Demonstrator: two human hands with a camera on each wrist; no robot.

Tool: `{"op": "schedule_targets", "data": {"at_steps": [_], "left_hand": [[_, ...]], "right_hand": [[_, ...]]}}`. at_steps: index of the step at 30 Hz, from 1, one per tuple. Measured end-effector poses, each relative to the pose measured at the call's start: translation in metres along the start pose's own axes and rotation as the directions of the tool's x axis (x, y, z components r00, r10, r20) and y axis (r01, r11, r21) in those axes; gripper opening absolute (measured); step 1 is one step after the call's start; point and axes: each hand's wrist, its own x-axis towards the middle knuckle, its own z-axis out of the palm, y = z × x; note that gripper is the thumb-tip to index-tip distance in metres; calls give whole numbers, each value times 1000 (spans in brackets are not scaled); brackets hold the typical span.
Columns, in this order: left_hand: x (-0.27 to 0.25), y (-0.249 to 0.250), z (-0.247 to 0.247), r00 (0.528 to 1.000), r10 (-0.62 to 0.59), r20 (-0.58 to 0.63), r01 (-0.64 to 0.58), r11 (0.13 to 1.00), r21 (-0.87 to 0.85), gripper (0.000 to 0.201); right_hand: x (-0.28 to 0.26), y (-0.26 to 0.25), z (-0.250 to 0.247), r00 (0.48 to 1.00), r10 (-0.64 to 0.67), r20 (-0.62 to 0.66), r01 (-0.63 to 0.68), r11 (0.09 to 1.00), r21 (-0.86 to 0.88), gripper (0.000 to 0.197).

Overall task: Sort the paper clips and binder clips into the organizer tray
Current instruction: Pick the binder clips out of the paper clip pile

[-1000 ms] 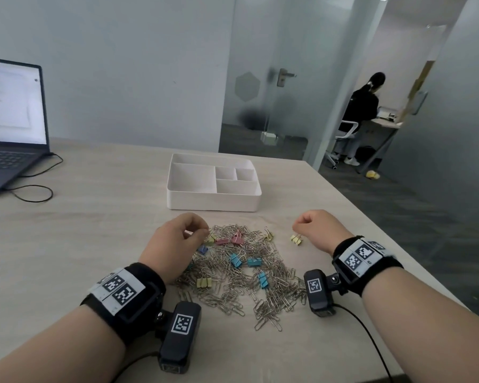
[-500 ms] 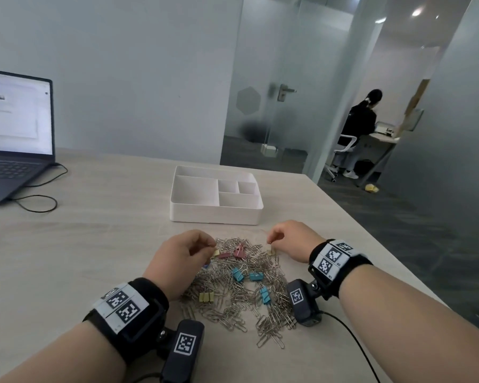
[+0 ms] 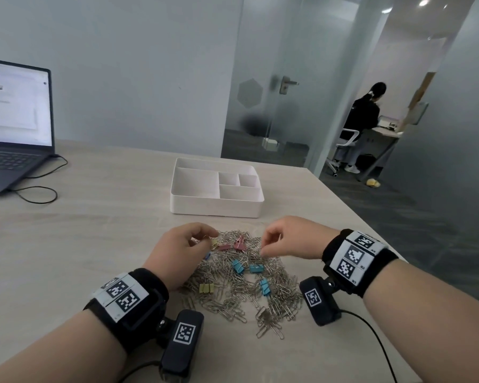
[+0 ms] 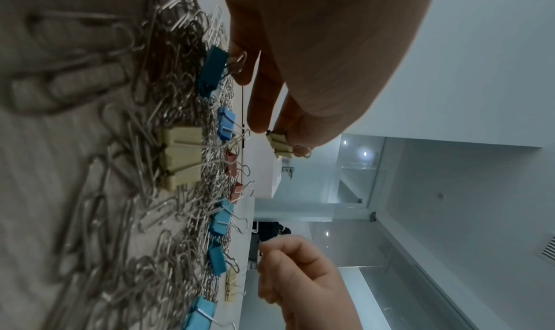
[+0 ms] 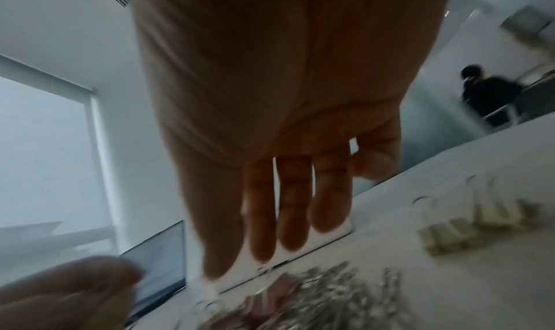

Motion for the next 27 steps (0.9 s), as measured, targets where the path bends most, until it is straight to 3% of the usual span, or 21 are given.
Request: {"op": "schedule_targets", "data": {"at_steps": [2,5,10,14,21,24,27], "left_hand": [[0,0,0,1000,3,8,-3,1000,7,21],[0,0,1,1000,2,9,-2,1000,5,22],[0,-1,2,1000,13,21,-13,1000,-5,20],[0,0,3,999,35,20,-34,999,-27,17],[1,-1,3,999,39,27,-39,999,-15,16],[0,0,3,999,38,26,-37,999,-19,17],[-1,2,3,999,35,19,-34,999,-21,21]], "right_hand": [[-4,-17,6,994,-62,95,73,990,-118,28],[-3,-23,20,989,-98,113,127,949,-290,27],[-1,-10,17,995,-96,16,98,988,-122,7],[-1,18,0,994,37,-103,-33,999,38,4],[-5,65,-4,956,267,-125,-284,947,-151,7],[-5,61,-2,948,270,-167,-300,934,-194,8],[-6,36,-1,968,181,-174,-208,966,-154,11]]}}
